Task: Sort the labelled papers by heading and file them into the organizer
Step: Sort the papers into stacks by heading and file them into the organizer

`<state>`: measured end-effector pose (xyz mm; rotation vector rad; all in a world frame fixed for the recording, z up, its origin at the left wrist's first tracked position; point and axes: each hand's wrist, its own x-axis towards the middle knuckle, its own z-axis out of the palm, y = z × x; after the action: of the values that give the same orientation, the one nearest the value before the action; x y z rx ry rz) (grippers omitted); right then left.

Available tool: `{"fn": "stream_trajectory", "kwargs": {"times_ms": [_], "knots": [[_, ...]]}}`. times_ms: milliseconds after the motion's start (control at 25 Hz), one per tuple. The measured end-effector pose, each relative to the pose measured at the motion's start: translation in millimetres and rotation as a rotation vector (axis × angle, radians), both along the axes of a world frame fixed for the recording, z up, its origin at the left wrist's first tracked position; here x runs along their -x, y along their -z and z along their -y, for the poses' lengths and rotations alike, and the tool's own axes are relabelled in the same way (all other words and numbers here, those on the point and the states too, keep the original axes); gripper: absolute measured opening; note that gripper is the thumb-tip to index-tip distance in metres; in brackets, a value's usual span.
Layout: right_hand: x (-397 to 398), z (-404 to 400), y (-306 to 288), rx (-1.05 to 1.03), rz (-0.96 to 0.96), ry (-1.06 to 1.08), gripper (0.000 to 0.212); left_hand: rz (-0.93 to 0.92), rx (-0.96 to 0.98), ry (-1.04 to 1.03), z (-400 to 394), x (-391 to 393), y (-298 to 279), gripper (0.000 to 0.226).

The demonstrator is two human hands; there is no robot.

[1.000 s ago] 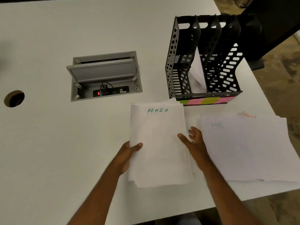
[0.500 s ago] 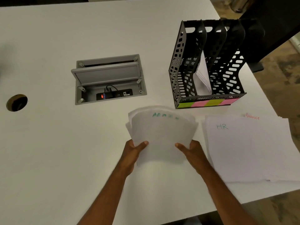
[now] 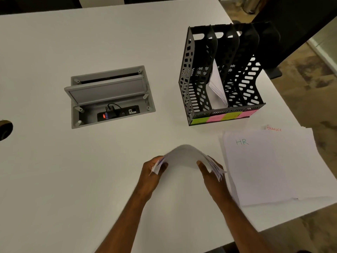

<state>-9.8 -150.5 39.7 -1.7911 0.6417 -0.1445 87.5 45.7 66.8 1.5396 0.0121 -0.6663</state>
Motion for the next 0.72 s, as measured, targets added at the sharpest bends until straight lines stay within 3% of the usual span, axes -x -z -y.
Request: {"fn": "stream_trajectory", "kwargs": {"times_ms": [80,200,360,480,640,720], "knots": [[2,3,1,-0.081,-0.095,0.066,0.01,0.004,-0.014,-0.016,1,-3,2,0.057],[4,13,10,-0.075,-0.232,0.098,0.043,0.016,0.002,-0.026,4,-4,5,0.047],[-9,17,3,-0.196,-0.12,0.22,0.036,-0.013,-0.002,-0.06,13,-4,5,0.056],[-8,23,0,-0.298,-0.073,0.28,0.056,0.048,0.022,-0.075,17,-6,2,0.047],[-4,25,-5,-0.233,-0.032,0.138,0.018,0.068,0.006,-0.04,19,-2,2,0.038],[-2,26,-6,-0.198,-0.067,0.118,0.015,0.017,-0.044,-0.051,25,3,5,0.042]]}}
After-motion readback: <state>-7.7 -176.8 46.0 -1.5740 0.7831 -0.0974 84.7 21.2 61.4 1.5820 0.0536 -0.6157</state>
